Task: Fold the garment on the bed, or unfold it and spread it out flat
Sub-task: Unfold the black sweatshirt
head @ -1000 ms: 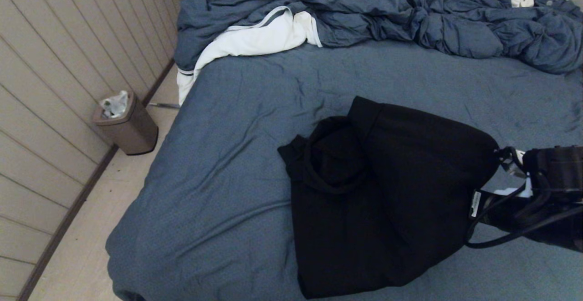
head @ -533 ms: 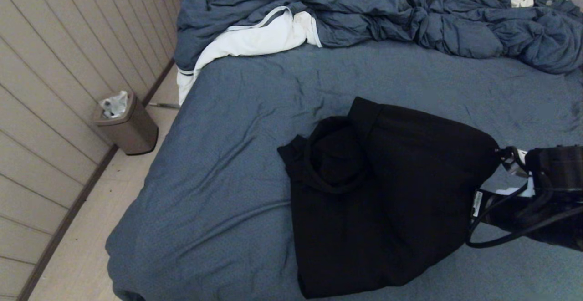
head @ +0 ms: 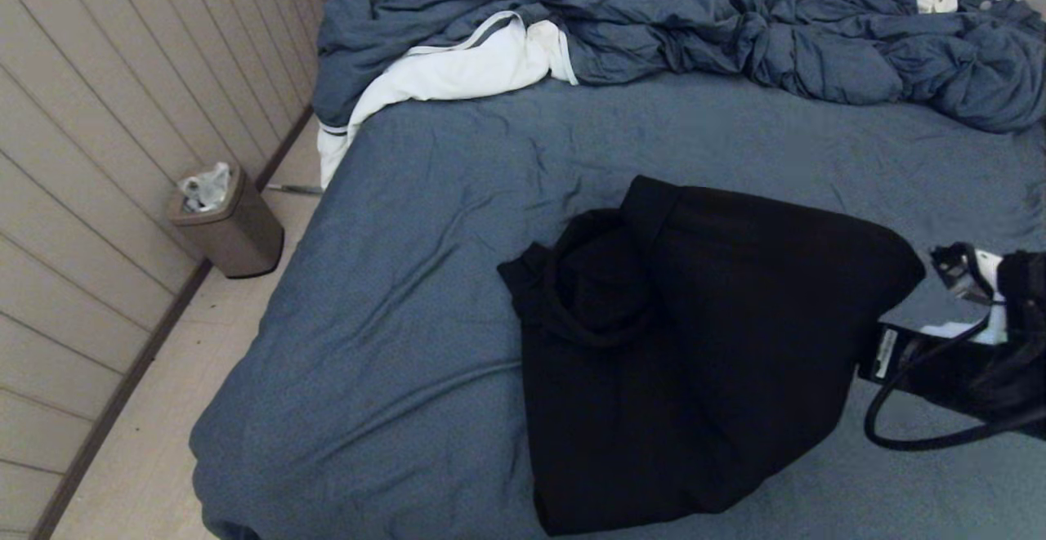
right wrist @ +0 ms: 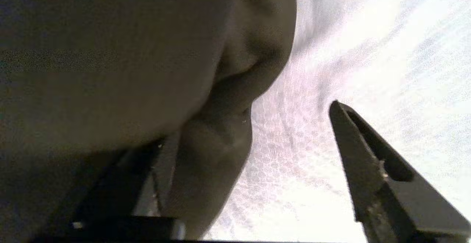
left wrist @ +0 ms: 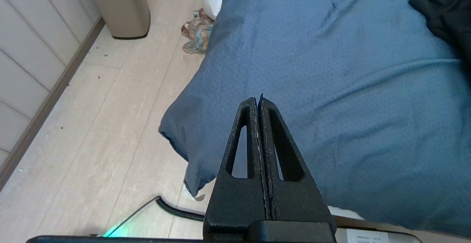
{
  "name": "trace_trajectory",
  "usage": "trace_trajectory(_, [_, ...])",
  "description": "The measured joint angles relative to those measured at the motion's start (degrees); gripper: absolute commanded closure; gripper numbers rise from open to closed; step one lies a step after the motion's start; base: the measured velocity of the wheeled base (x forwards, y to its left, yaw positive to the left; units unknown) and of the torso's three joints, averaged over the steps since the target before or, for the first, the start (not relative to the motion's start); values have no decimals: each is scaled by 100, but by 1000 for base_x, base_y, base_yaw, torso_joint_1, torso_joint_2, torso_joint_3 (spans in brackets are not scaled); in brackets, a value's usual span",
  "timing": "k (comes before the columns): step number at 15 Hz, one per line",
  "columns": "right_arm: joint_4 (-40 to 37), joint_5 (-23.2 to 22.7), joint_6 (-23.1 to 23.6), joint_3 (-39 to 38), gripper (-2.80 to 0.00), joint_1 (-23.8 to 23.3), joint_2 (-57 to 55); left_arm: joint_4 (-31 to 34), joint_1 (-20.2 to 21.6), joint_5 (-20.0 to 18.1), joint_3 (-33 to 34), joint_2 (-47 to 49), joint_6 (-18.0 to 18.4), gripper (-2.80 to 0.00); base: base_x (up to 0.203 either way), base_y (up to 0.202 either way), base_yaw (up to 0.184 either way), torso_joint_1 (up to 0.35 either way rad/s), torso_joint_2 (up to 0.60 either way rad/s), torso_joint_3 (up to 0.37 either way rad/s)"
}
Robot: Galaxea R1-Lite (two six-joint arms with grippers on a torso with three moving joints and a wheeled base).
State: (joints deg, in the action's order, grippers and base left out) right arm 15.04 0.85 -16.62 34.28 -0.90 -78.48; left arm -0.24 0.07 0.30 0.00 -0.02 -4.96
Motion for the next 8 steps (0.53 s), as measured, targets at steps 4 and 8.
trace_trajectory(4, [-548, 0, 50, 216, -280, -160, 1267, 0, 0, 2, 0, 0, 1, 0, 0, 0, 0, 0, 0, 0])
trace_trajectory(8, [-1006, -19, 69, 621, -280, -146, 2100, 0, 0, 2, 0, 0, 1, 0, 0, 0, 0, 0, 0, 0])
